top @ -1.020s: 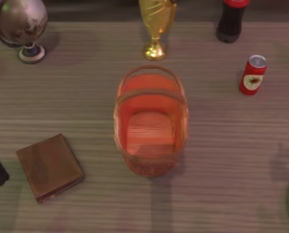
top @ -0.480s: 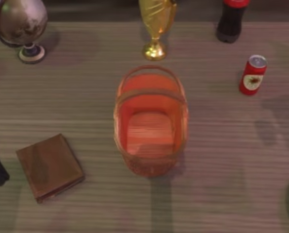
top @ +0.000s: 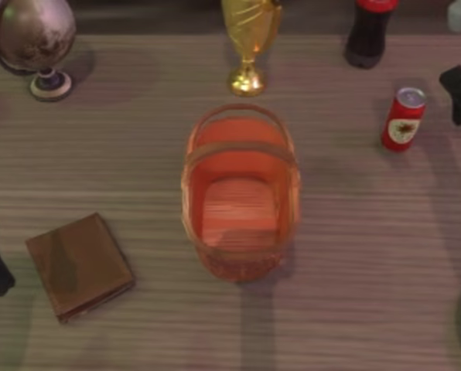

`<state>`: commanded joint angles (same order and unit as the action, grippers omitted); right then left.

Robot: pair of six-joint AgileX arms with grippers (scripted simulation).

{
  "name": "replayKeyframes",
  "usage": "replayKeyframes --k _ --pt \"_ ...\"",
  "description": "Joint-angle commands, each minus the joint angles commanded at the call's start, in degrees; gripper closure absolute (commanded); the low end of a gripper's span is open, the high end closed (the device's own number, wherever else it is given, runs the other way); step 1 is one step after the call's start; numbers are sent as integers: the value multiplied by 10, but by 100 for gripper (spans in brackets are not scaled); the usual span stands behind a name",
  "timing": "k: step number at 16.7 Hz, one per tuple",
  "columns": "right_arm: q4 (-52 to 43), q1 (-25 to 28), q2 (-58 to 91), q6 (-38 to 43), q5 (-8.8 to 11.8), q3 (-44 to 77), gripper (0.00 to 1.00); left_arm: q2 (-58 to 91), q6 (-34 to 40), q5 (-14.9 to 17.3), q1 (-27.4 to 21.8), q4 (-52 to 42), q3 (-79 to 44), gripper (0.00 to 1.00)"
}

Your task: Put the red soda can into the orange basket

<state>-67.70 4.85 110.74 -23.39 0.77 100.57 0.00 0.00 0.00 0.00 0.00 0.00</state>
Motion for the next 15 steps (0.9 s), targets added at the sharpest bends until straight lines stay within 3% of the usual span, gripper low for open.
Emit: replayKeyframes --k 8,15 --pt "-138 28 319 -88 16 381 0 0 0 0 0 0 0 0" --pt "-156 34 386 -108 20 469 0 0 0 0 0 0 0 0"
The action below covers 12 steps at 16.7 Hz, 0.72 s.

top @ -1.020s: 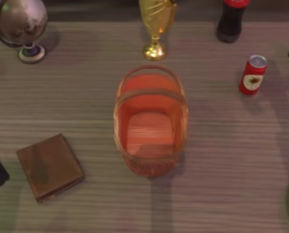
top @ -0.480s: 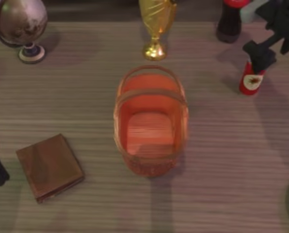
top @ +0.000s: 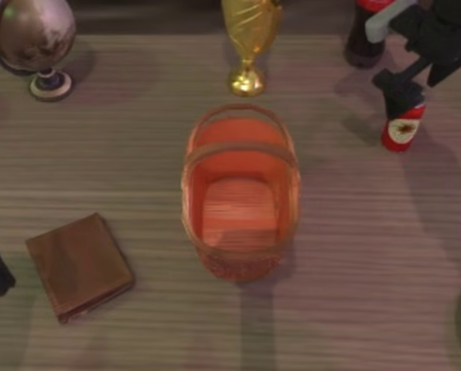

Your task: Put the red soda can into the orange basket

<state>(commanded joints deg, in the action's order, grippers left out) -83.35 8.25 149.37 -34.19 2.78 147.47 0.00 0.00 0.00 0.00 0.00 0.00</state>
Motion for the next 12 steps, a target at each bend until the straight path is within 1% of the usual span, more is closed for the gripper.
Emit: replayKeyframes --k 5,10,12 --pt "11 -1 -2 -1 0 -12 0 0 0 0 0 0 0 0" --pt "103 3 -5 3 0 -108 0 0 0 0 0 0 0 0" --pt "118 4 -5 4 0 -123 0 0 0 0 0 0 0 0"
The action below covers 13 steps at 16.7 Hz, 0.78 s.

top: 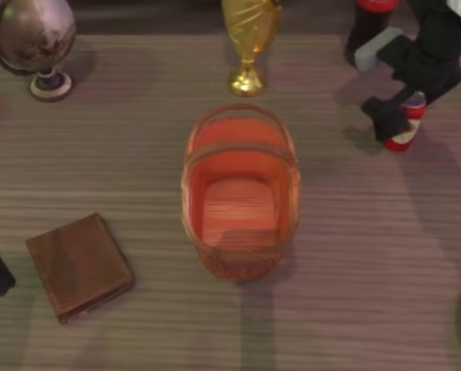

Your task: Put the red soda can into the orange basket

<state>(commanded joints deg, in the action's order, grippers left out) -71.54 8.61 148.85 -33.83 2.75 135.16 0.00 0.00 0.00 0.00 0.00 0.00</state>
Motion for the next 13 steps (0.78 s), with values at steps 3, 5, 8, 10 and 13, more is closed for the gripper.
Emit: replayKeyframes --k 3,5,8,10,13 --pt "0 0 0 0 0 0 0 0 0 0 0 0 0 0" --pt "0 0 0 0 0 0 15 0 0 0 0 0 0 0" --pt "0 0 0 0 0 0 38 0 0 0 0 0 0 0" --pt "0 0 0 0 0 0 53 0 0 0 0 0 0 0" --pt "0 0 0 0 0 0 75 0 0 0 0 0 0 0"
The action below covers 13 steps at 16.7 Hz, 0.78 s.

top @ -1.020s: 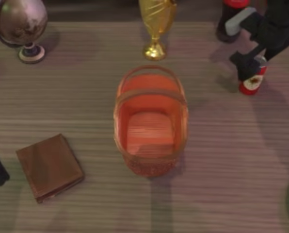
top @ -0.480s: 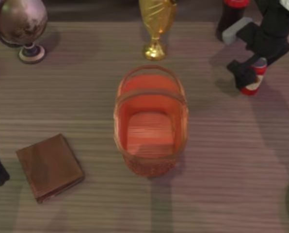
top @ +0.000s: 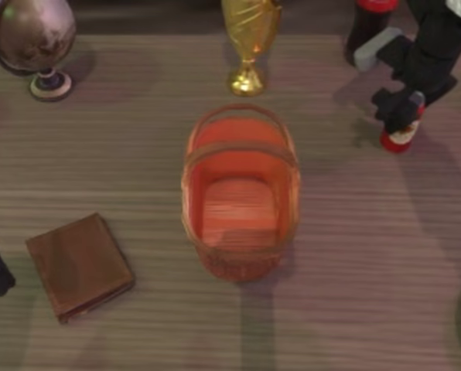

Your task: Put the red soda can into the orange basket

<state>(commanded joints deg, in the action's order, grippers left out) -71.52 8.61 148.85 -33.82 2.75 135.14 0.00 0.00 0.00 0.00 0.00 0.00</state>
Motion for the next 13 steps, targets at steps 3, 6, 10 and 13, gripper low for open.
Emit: replayKeyframes --k 3,6,10,13 --pt "0 0 0 0 0 0 98 0 0 0 0 0 0 0" --pt "0 0 0 0 0 0 100 0 0 0 0 0 0 0" --pt "0 0 0 0 0 0 100 0 0 0 0 0 0 0" --pt "0 -2 0 1 0 0 100 0 0 0 0 0 0 0"
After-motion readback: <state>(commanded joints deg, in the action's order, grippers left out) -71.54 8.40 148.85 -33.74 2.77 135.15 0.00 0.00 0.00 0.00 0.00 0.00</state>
